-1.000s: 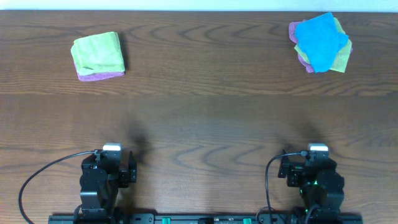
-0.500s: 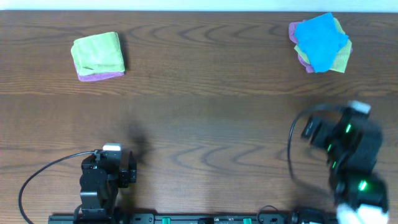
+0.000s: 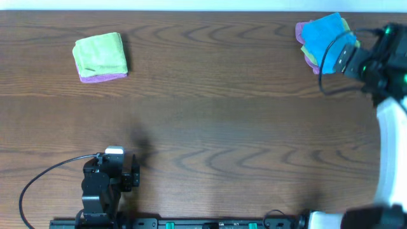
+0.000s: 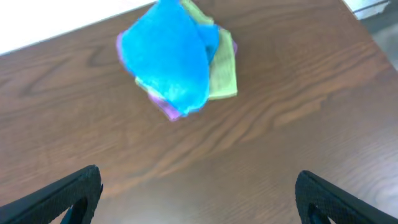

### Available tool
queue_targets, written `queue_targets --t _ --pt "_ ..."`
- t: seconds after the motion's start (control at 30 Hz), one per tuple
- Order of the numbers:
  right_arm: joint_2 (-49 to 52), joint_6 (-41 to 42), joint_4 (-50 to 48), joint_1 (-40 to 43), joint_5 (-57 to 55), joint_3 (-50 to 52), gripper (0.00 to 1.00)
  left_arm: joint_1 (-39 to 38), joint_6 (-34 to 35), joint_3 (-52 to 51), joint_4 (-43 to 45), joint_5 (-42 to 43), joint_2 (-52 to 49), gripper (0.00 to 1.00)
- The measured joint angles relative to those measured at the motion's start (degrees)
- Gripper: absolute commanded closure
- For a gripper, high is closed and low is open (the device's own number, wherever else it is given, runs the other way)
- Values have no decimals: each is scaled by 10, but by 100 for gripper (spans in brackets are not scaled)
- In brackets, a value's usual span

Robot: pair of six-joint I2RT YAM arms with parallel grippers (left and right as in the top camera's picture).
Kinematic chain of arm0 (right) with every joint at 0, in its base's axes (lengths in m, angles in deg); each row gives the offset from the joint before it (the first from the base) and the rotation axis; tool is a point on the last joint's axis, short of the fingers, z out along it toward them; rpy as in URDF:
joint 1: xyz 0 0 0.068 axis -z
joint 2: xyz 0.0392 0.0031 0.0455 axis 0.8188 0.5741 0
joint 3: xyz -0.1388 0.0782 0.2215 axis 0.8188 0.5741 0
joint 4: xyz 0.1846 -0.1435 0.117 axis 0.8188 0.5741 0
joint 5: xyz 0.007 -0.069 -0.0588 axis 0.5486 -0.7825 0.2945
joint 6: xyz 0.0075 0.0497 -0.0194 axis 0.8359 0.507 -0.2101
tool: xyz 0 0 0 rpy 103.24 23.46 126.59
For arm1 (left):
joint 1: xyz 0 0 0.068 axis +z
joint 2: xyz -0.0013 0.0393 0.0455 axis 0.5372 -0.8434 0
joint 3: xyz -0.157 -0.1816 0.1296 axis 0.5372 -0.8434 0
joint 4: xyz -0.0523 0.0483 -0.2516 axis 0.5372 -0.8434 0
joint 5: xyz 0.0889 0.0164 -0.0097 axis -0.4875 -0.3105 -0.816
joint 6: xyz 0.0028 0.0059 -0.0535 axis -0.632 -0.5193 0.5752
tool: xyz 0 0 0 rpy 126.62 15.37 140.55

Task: Fold the cloth
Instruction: 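Reach the right gripper to the blue cloth on the right stack and grasp it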

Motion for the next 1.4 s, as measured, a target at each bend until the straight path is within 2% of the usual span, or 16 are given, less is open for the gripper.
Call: queue_targets --t 0.23,0.4,0.67,0.97,1.4 --pt "132 -33 -31 14 22 -107 1 0 0 0 0 0 0 5" --pt "178 -47 -59 14 35 -110 1 0 0 0 0 0 0 5" --pt "224 -60 -194 14 57 -111 1 0 0 0 0 0 0 5" --pt "329 -52 -312 14 72 -111 1 0 0 0 0 0 0 5" --pt "405 -40 -335 14 92 -111 1 0 0 0 0 0 0 5"
